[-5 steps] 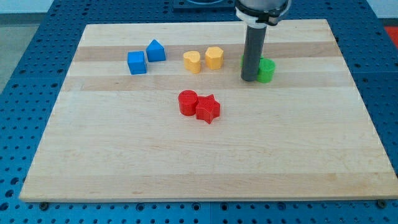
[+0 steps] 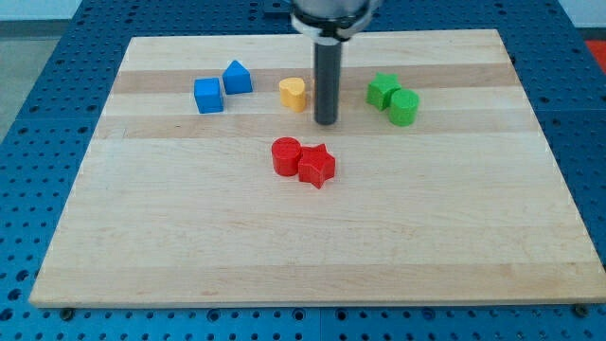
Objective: Move the yellow heart slightly to the right
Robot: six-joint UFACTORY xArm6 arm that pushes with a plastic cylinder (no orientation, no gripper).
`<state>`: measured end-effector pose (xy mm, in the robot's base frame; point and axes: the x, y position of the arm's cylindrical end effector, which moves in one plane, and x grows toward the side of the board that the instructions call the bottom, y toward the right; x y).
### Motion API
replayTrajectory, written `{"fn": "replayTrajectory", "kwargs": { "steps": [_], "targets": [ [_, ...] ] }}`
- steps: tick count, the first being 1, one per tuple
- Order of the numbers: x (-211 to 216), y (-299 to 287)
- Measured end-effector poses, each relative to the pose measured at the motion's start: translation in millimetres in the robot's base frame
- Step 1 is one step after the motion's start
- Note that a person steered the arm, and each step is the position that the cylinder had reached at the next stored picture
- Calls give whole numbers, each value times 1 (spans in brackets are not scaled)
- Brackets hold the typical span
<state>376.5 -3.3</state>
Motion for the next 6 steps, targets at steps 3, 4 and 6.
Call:
{"fn": "replayTrajectory", "kwargs": {
  "steps": [3,4,6],
  "targets": [
    [-20,-48],
    [-30,-48],
    [-33,-47]
  ]
}}
